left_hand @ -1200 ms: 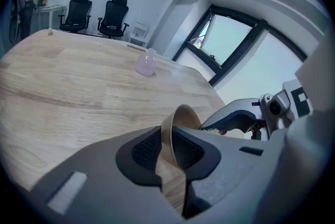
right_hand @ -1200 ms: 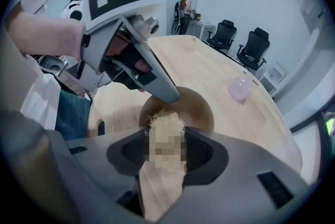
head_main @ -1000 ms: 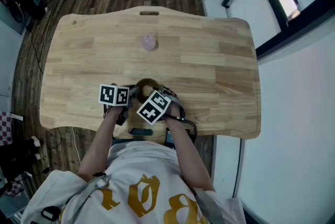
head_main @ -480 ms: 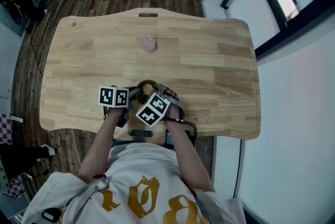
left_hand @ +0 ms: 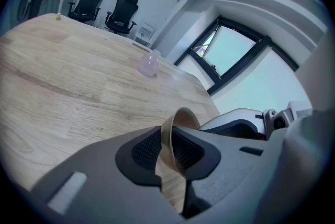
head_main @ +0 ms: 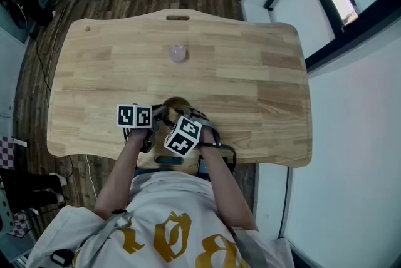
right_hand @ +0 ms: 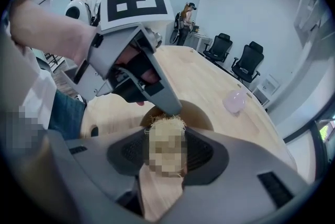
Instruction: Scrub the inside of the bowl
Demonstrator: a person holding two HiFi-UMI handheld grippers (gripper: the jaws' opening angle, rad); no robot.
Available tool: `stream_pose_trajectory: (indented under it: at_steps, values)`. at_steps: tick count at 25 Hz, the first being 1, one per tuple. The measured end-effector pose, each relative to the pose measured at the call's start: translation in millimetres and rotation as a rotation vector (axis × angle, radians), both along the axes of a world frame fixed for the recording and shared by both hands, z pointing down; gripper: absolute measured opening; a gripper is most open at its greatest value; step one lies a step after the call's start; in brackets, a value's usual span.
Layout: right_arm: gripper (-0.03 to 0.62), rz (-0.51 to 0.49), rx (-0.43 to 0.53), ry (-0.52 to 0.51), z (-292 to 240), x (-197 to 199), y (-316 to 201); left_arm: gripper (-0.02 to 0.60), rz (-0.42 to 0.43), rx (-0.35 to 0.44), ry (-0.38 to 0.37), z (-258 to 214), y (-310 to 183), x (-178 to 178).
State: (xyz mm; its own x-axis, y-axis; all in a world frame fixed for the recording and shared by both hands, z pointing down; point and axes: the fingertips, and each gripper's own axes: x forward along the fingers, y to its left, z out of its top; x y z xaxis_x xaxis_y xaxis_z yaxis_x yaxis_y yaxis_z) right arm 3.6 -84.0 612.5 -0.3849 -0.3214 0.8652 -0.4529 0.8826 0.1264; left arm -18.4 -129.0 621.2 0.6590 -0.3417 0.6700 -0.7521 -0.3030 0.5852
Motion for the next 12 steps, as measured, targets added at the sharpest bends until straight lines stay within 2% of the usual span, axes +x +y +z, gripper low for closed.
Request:
stream_pose_trajectory:
  at_steps: [8,12]
  values:
    - [0.172,-0.029,-0.046,-0.030,-3.7,-3.2,5.3,0.057,0.004,0.019,-0.008,-3.3,-1.8,-3.6]
    - [0.172,-0.024,-0.077,-0.002,-2.2,-1.3,7.3,0.052,0.020,0.030,-0.030,-2.7,-1.8,-4.6]
